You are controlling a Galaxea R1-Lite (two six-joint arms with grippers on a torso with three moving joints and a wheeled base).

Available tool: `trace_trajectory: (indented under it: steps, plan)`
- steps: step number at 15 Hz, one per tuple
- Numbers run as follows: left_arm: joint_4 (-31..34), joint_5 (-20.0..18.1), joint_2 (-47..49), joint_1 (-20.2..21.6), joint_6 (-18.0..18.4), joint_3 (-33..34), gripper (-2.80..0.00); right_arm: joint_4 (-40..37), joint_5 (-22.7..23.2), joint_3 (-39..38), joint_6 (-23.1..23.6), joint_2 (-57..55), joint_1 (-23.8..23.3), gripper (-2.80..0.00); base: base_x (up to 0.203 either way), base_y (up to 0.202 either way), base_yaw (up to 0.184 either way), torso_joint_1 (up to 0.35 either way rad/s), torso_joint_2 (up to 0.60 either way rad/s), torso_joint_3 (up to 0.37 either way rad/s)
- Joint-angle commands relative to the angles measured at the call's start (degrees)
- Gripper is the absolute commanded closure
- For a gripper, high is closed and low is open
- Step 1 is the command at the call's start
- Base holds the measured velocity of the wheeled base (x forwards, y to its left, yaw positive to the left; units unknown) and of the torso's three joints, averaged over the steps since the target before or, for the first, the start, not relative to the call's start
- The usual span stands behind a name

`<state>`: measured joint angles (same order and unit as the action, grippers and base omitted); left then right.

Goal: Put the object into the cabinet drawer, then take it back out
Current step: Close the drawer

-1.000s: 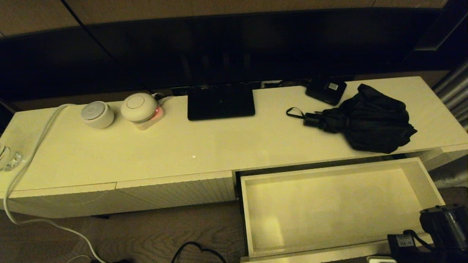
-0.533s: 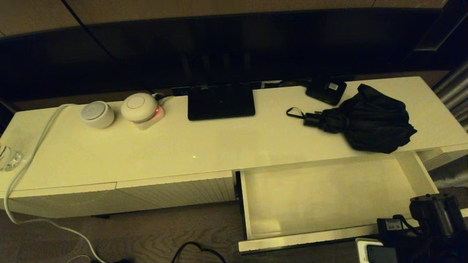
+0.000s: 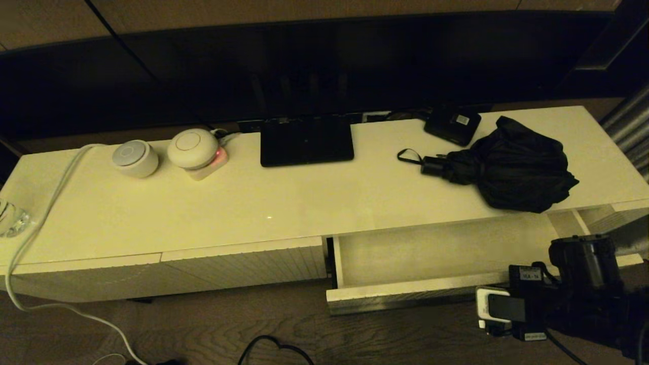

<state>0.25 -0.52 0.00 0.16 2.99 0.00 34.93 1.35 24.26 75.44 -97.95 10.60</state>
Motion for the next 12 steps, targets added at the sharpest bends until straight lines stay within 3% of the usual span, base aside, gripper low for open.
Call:
trace_trajectory:
  steps: [1,12]
  plan:
    - [0.0,0.0,0.0,0.0,0.0,0.2,0.0,0.4,0.0,2.8,0.4,-0.7,-0.4,0.0,0.0,0.0,0.0,0.0,0.0,0.0]
    - [0.0,0.0,0.0,0.0,0.0,0.2,0.0,2.8,-0.1,11.7,0.6,-7.6,-1.8,0.0,0.0,0.0,0.0,0.0,0.0,0.0]
